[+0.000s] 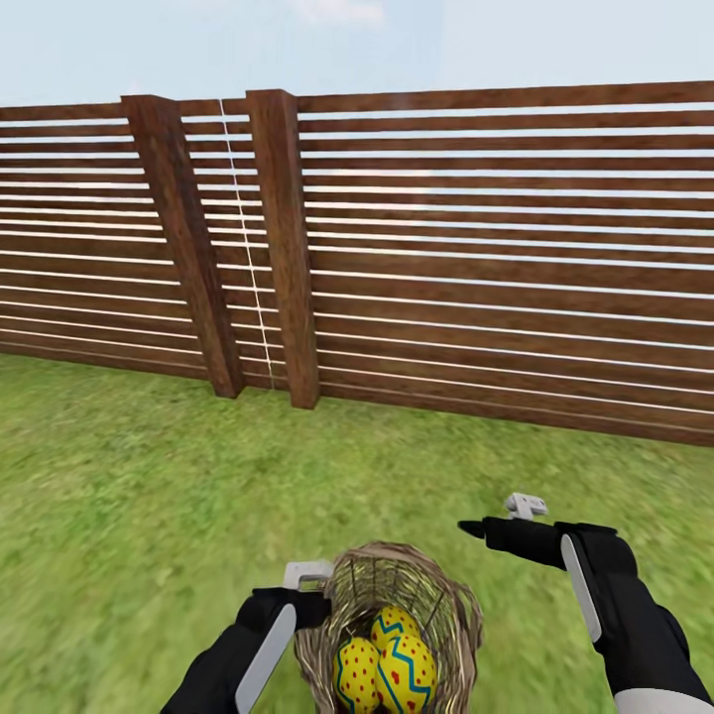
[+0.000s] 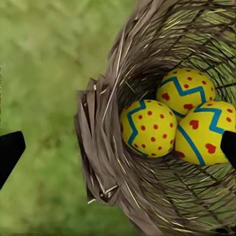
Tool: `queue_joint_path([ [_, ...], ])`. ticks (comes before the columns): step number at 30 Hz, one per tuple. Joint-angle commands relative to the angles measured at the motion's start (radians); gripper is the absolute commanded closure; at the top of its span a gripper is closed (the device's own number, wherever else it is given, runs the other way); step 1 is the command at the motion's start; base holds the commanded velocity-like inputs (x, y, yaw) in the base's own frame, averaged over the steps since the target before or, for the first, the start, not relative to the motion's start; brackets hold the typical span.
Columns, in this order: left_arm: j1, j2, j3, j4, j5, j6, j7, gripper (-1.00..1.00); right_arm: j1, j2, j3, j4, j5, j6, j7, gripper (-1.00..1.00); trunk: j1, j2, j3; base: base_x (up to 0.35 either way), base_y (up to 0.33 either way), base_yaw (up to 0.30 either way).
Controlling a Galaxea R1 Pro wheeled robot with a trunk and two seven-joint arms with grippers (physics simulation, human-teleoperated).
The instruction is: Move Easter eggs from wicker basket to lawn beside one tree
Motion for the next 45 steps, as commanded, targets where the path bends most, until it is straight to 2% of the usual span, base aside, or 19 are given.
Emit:
queue_joint_path([
  [1,-0.004,0.0,-0.001,0.02,0.011,-0.012,0.009,-1.0,-0.001,0.0,-0.001,-0.001,0.002,0.005,0.012,-1.0,0.004,-0.008,-0.004,0.0,0.0,0.0],
  [3,-0.018,-0.002,0.0,0.091,0.012,-0.055,0.007,-1.0,-0.001,0.0,-0.001,-0.001,0.003,0.005,0.023,-1.0,0.012,-0.022,-0.01,0.0,0.0,0.0],
  [5,-0.024,-0.002,0.0,0.108,0.013,-0.063,0.007,-1.0,-0.001,0.0,-0.001,-0.001,0.003,0.005,0.025,-1.0,0.019,-0.036,-0.017,0.0,0.0,0.0],
  [14,-0.029,-0.004,-0.001,0.121,0.013,-0.068,0.006,-1.0,-0.001,-0.001,-0.002,-0.001,0.002,0.005,0.027,-1.0,0.054,-0.099,-0.045,0.0,0.0,0.0],
  [16,-0.029,-0.004,-0.001,0.121,0.013,-0.068,0.006,-1.0,-0.001,-0.01,-0.011,-0.002,-0.001,0.004,0.056,-1.0,0.061,-0.113,-0.051,0.0,0.0,0.0],
  [17,-0.029,-0.004,-0.001,0.121,0.013,-0.068,0.006,-1.0,-0.001,-0.016,-0.024,-0.002,-0.001,0.004,0.08,-1.0,0.065,-0.12,-0.054,0.0,0.0,0.0],
  [19,-0.029,-0.004,-0.001,0.121,0.013,-0.068,0.006,-1.0,-0.001,-0.027,-0.089,-0.002,-0.001,0.004,0.182,-1.0,0.073,-0.134,-0.061,0.0,0.0,0.0],
  [22,-0.029,-0.004,-0.001,0.121,0.013,-0.068,0.006,-1.0,-0.001,-0.032,-0.2,0.0,0.0,0.005,0.325,-1.0,0.084,-0.155,-0.07,0.0,0.0,0.0],
  [23,-0.029,-0.004,-0.001,0.121,0.013,-0.068,0.006,-1.0,-0.001,-0.036,-0.247,0.001,0.001,0.005,0.373,-1.0,0.088,-0.162,-0.073,0.0,0.0,0.0],
  [25,-0.029,-0.004,-0.001,0.12,0.013,-0.068,0.006,-1.0,-0.001,-0.039,-0.288,0.002,0.001,0.005,0.405,-1.0,0.096,-0.176,-0.079,0.0,0.0,0.0],
  [28,-0.029,-0.004,-0.001,0.119,0.013,-0.068,0.006,-1.0,-0.001,-0.042,-0.314,0.002,0.0,0.005,0.425,-1.0,0.107,-0.197,-0.089,0.0,0.0,0.0],
  [37,-0.029,-0.003,-0.001,0.109,0.012,-0.068,0.007,-1.0,-0.001,-0.043,-0.32,0.002,0.0,0.005,0.428,-1.0,0.142,-0.26,-0.117,0.0,0.0,0.0],
  [45,-0.029,-0.001,-0.001,0.103,0.012,-0.066,0.009,-1.0,-0.001,-0.043,-0.32,0.004,0.0,0.005,0.429,-1.0,0.142,-0.26,-0.117,0.0,0.0,0.0],
])
